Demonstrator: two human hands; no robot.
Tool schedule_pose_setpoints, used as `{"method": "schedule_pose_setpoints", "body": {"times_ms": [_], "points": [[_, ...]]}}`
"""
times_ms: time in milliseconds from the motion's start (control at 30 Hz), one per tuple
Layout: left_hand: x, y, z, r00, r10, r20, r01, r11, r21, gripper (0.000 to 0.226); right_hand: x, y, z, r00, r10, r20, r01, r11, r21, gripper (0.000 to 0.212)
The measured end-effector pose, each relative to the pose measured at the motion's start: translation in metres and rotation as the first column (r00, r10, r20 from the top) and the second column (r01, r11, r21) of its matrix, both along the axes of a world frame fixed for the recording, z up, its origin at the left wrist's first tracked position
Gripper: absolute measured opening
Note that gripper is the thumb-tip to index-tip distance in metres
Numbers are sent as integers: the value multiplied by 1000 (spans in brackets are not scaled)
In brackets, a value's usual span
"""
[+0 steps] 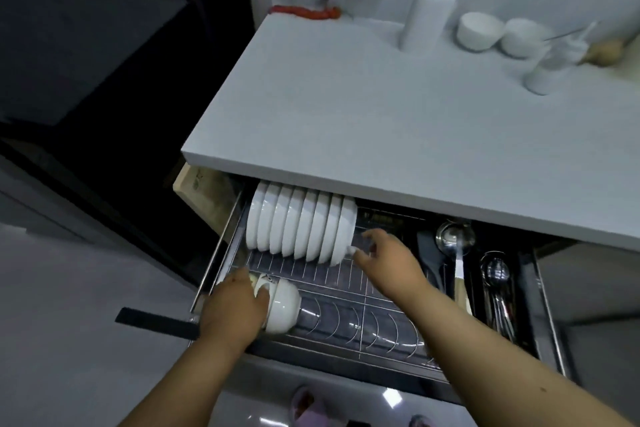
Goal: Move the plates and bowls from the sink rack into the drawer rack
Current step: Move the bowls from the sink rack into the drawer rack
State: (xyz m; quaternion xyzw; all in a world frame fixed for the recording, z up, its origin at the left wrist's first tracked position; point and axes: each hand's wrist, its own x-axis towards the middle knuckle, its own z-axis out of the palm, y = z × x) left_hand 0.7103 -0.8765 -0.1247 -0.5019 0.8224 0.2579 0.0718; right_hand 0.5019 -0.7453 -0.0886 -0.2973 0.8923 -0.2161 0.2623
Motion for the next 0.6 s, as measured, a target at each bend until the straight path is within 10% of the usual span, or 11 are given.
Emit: {"method": "schedule_pose_setpoints", "body": {"times_ms": [600], "points": [[-225, 217, 120, 723, -662, -199, 642, 750, -159, 44, -105, 294, 122, 797, -538, -274, 429, 824, -370, 47]]}}
